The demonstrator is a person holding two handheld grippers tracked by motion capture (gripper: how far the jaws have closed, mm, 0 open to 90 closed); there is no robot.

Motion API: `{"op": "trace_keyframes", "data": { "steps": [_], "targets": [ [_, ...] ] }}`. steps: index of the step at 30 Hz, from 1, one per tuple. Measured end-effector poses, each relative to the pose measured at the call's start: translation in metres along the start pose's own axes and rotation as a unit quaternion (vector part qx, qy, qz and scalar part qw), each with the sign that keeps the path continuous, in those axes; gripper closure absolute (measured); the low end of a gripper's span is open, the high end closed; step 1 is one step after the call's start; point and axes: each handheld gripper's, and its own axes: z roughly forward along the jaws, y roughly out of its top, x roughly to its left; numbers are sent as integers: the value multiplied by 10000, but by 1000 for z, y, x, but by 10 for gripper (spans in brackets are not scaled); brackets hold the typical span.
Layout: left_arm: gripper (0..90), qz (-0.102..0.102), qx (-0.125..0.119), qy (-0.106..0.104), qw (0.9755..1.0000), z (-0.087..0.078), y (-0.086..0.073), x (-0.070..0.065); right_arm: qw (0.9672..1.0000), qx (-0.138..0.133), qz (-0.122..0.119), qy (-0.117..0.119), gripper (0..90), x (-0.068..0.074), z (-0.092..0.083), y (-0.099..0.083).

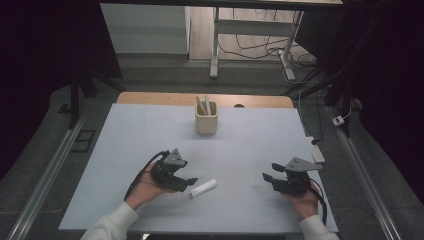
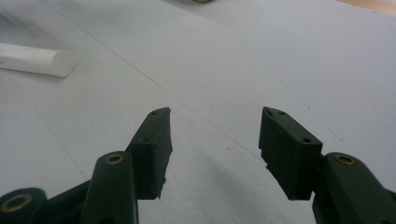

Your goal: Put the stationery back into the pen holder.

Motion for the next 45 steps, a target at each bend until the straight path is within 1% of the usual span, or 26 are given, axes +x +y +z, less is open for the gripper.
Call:
{"op": "trace_keyframes", "data": {
  "steps": [3, 12, 16, 23, 28, 34, 36, 38, 40, 43, 45],
  "targets": [
    [271, 26, 59, -47, 10000, 6, 5, -1, 10000, 42, -13, -12, 439, 0, 0, -1],
    [266, 96, 290, -124, 9995, 23, 17, -4, 10000, 59, -35, 19, 438, 1, 2, -1],
    [259, 154, 421, -159, 9989, 31, 23, -7, 9999, 99, -57, 17, 438, 1, 2, -1],
    [249, 291, 656, -234, 9971, 45, 30, -13, 9999, 114, -68, 15, 436, 1, 3, -2],
    [244, 321, 770, -249, 9962, 54, 32, -15, 9998, 166, -90, -25, 435, 1, 3, -2],
    [246, 354, 875, -228, 9953, 61, 34, -19, 9998, 159, -93, -19, 435, 1, 4, -3],
    [255, 383, 934, -242, 9946, 64, 35, -20, 9998, 171, -104, -13, 435, 1, 5, -3],
    [271, 405, 995, -235, 9939, 67, 35, -21, 9997, 214, -144, -57, 435, 1, 4, -3],
    [289, 455, 1095, -242, 9926, 69, 35, -22, 9997, 215, -143, -47, 435, 2, 5, -3],
    [344, 498, 1170, -243, 9916, 71, 35, -24, 9997, 214, -140, -36, 434, 2, 5, -3],
    [397, 520, 1196, -253, 9911, 72, 35, -24, 9996, 235, -149, -54, 434, 1, 5, -3]
  ]
}}
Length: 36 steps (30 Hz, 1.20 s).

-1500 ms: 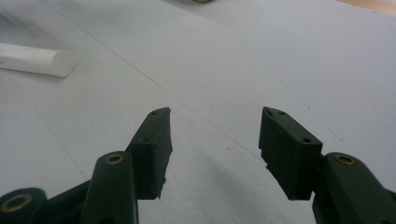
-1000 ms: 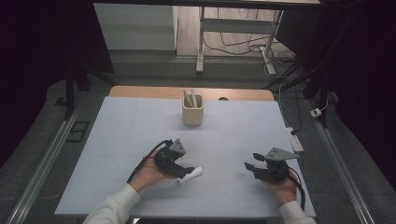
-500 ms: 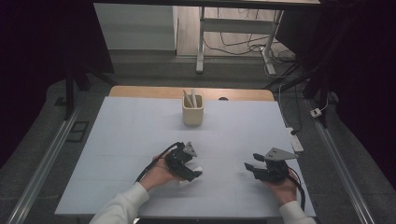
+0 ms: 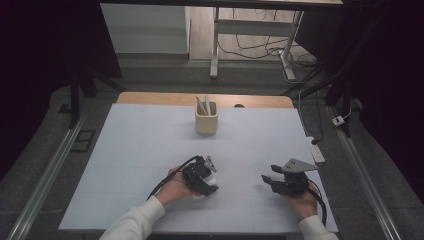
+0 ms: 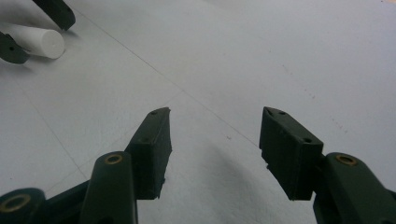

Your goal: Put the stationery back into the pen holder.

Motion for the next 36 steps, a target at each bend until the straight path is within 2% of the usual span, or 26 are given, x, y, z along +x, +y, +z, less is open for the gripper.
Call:
{"op": "trace_keyframes", "data": {
  "steps": [3, 6, 9, 19, 20, 30, 36],
  "targets": [
    [490, -14, -6, 43, 10000, 1, 0, 0, 10000, 13, -2, -4, 434, 0, 0, 0],
    [606, -57, -58, -83, 9999, 0, 0, 1, 10000, 24, -23, -5, 434, 0, 0, 0],
    [655, -31, -28, -18, 10000, 0, 0, 0, 10000, 28, -20, -7, 434, 0, 1, 0],
    [658, -22, -125, 36, 9999, -5, -1, 1, 10000, 21, -34, -16, 433, 0, 1, -1],
    [658, -78, -194, 38, 9998, -5, -1, 0, 10000, 37, -42, -35, 433, 0, 0, -1],
    [658, -129, -642, 26, 9979, -23, -5, 6, 10000, 61, -55, -57, 433, 0, 0, -1],
    [658, -189, -804, 121, 9965, -31, -8, 10, 10000, 21, -5, 5, 427, 0, 0, -1]
  ]
}}
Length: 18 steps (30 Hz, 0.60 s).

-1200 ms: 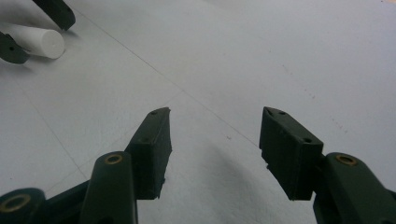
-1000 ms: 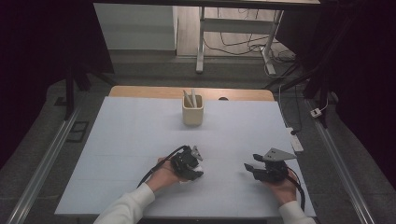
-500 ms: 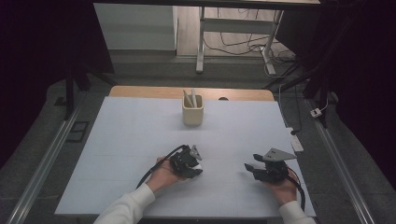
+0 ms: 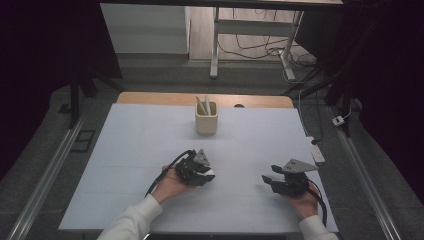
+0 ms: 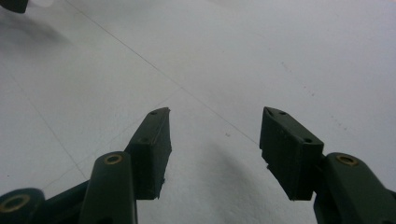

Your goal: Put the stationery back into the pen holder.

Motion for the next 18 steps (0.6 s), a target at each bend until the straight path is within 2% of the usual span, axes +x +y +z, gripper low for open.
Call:
{"op": "trace_keyframes", "data": {
  "steps": [5, 14, 18],
  "targets": [
    [658, -96, -253, -28, 9996, -9, -2, 5, 10000, -24, 22, -9, 416, 0, 0, 0],
    [658, -285, -623, 63, 9976, -22, -5, 13, 10000, -8, 22, -10, 411, -1, 0, -1],
    [657, -310, -744, 108, 9967, -28, -5, 16, 10000, -4, 18, -11, 409, -1, 0, -1]
  ]
}}
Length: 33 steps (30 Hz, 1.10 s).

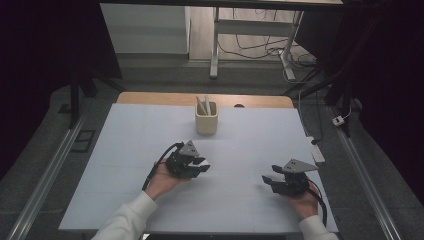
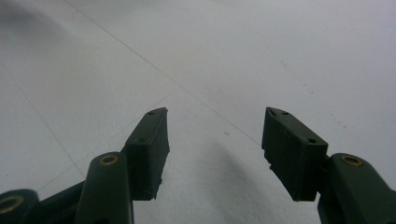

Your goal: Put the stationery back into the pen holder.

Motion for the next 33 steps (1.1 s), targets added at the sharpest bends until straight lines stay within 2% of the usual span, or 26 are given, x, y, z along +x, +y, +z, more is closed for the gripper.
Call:
{"op": "trace_keyframes", "data": {
  "steps": [11, 20, 22, 29, 33],
  "targets": [
    [657, -107, -491, 149, 9986, -14, 1, 8, 10000, -8, 15, 7, 408, 0, 0, 0],
    [657, -198, -796, 90, 9966, -20, 3, 16, 10000, 1, 34, -55, 407, 0, 0, -1],
    [657, -222, -860, 81, 9960, -21, 4, 18, 10000, -24, 70, -8, 407, -1, 0, -1],
    [657, -259, -1072, 80, 9939, -16, 16, 25, 9999, -46, 103, -30, 407, 0, 0, -1],
    [657, -222, -1095, 121, 9937, -13, 26, 28, 9999, -57, 78, -52, 407, -1, 0, -1]
  ]
}}
